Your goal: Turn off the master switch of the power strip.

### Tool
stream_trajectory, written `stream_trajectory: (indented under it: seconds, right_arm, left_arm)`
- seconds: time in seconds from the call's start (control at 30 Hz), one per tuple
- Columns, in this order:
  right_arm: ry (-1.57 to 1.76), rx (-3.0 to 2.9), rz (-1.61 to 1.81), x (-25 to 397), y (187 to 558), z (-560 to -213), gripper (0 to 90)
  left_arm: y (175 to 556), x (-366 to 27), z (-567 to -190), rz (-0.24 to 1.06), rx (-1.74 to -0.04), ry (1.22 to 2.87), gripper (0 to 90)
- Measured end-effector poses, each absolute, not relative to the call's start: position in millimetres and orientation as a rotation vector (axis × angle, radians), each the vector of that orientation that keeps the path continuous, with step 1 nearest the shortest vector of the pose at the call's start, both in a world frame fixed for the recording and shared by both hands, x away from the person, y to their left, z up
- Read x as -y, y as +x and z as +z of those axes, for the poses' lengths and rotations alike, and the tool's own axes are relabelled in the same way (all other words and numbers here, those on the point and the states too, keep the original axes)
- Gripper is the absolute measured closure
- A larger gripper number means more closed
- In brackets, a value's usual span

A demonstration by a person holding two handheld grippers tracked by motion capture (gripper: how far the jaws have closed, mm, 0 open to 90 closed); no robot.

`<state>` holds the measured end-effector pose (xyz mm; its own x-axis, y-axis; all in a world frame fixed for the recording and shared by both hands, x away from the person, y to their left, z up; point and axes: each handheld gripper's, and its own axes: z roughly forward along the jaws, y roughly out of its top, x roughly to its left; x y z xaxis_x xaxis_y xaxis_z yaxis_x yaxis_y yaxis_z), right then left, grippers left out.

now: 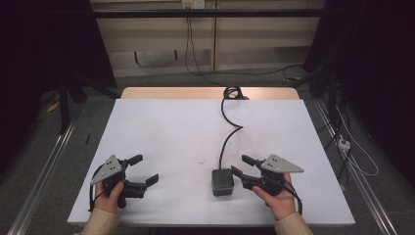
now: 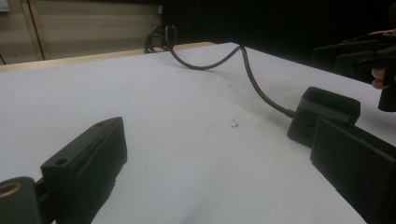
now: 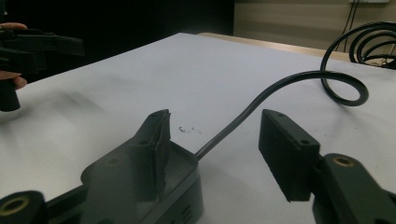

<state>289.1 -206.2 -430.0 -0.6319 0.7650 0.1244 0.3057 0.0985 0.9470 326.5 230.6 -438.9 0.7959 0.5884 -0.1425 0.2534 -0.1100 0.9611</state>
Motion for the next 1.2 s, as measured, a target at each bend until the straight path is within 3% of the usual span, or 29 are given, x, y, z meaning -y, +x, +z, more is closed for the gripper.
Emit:
stream_trajectory:
  seconds: [1.2]
  right_arm:
    - [0.994,-2.097,1.583,193.3,290.8,-425.7,67.9]
  left_arm:
    - [326.5,-230.9,-439.0,0.32,-0.663,1.692,3.7]
